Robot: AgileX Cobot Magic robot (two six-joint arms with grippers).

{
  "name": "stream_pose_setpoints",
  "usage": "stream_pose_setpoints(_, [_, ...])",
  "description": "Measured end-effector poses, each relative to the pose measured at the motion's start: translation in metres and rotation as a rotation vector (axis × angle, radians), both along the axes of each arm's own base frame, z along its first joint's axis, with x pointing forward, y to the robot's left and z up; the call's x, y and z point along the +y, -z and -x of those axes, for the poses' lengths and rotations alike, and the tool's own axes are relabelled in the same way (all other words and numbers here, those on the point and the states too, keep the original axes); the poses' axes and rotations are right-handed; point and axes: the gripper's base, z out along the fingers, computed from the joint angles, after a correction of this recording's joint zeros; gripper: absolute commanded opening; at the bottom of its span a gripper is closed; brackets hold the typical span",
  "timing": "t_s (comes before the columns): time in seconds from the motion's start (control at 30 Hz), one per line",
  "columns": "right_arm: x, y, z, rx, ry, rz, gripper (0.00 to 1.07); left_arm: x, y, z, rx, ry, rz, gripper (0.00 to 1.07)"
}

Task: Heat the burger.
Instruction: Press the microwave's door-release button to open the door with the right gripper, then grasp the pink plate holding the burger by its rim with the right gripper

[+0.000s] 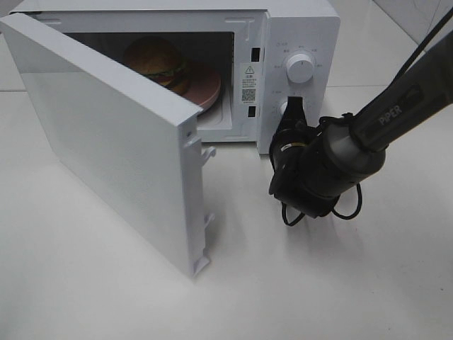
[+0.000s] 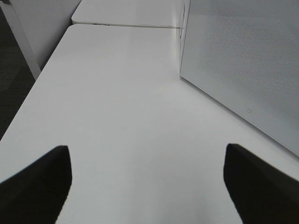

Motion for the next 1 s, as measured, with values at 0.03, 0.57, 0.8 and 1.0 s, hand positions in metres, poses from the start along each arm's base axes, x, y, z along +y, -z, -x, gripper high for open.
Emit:
stream_pose_setpoints(0.03, [-0.001,-0.002,0.001,-0.002,0.0,-0.001,0.0,0.0,0.0,0.0,0.0,0.0,0.0,0.84])
stream_pose_setpoints(0.57, [-0.009,-0.026,0.018,0.044,-0.109,0.018,0.0,0.0,0.0,0.0,0.0,-0.001,-0.001,0.84])
stream_pose_setpoints(0.8, [-0.01,-0.029,0.038,0.137,-0.196,0.06,0.0,0.0,0.0,0.0,0.0,-0.001,-0.001,0.84])
stream_pose_setpoints(1.0, [-0.01,-0.034,0.055,0.217,-0.312,0.13,0.0,0.0,0.0,0.0,0.0,-0.001,-0.001,0.84])
